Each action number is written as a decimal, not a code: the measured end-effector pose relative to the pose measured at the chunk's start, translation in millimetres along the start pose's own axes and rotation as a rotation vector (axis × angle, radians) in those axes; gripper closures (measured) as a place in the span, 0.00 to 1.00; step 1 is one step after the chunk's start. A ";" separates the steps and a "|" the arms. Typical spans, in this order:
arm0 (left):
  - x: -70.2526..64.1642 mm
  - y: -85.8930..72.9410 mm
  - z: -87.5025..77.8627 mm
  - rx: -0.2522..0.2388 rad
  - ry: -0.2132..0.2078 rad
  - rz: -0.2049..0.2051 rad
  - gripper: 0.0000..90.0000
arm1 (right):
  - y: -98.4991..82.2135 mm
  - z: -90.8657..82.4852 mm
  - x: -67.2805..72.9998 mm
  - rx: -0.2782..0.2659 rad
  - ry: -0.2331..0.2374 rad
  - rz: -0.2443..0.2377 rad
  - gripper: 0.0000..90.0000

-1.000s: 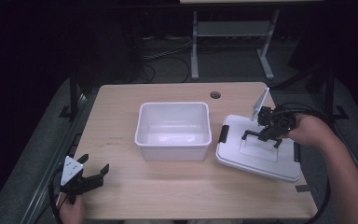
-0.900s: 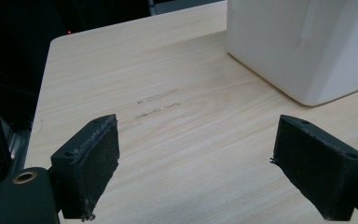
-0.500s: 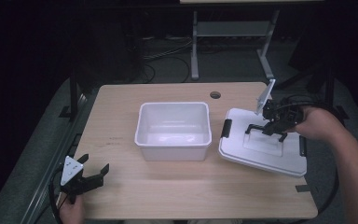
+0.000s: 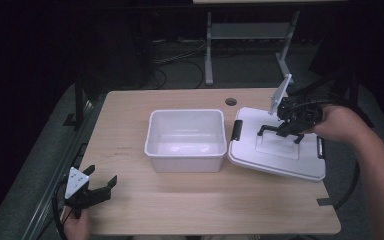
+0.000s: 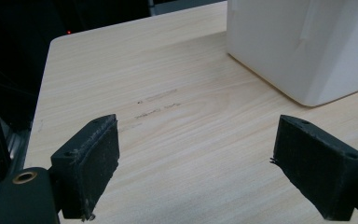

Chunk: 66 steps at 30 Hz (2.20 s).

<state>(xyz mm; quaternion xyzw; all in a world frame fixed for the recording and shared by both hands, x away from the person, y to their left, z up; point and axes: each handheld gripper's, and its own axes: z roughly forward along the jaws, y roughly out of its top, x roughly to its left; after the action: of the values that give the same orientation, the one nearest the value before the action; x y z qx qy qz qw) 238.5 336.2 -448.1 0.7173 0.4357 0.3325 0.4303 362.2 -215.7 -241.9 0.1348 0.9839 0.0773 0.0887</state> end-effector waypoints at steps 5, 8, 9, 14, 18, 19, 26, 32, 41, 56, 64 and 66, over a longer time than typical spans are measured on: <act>0.9 -0.1 -0.5 0.001 0.000 0.002 0.15 | 11.9 -3.8 0.0 -0.003 -0.005 -0.023 0.94; 0.9 -0.1 -0.5 0.001 0.000 0.002 0.15 | 19.7 -5.5 -0.4 -0.001 -0.004 -0.038 0.94; 1.0 -0.1 -0.5 0.001 0.000 0.002 0.15 | 21.6 -6.0 -0.4 -0.001 -0.005 -0.042 0.94; 1.3 -0.2 -0.8 0.000 0.002 0.000 0.15 | 33.9 -9.8 0.2 -0.003 -0.006 -0.055 0.94; 1.6 -0.3 -1.0 -0.002 0.002 -0.002 0.15 | 44.6 -12.0 0.2 -0.006 -0.008 -0.074 0.94; 2.0 -0.3 -1.2 -0.001 0.001 0.000 0.15 | 47.1 -12.4 0.1 -0.004 -0.008 -0.078 0.94; 2.6 -0.3 -1.6 0.000 0.004 0.001 0.15 | 65.2 -11.0 0.9 -0.008 -0.006 -0.107 0.94; 3.1 -0.6 -2.1 0.000 0.006 -0.004 0.15 | 82.8 -9.7 1.0 -0.010 -0.003 -0.139 0.94; 3.6 -0.8 -2.5 -0.006 0.005 -0.008 0.15 | 106.8 -7.2 3.0 -0.013 0.004 -0.171 0.94; 2.9 -0.6 -2.1 -0.007 0.003 -0.008 0.15 | 140.5 4.2 4.9 -0.013 0.026 -0.206 0.94; 3.2 -0.9 -2.8 -0.016 0.006 -0.016 0.15 | 159.9 5.1 7.0 -0.016 0.029 -0.231 0.94; 3.1 -0.9 -2.8 -0.016 0.006 -0.015 0.15 | 164.2 6.2 7.6 -0.016 0.031 -0.236 0.94</act>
<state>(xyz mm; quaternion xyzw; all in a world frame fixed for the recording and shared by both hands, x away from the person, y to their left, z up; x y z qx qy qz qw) 237.1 340.2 -447.5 0.7095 0.4398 0.3348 0.4371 397.5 -56.6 -220.2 0.0160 0.9935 0.0762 0.0829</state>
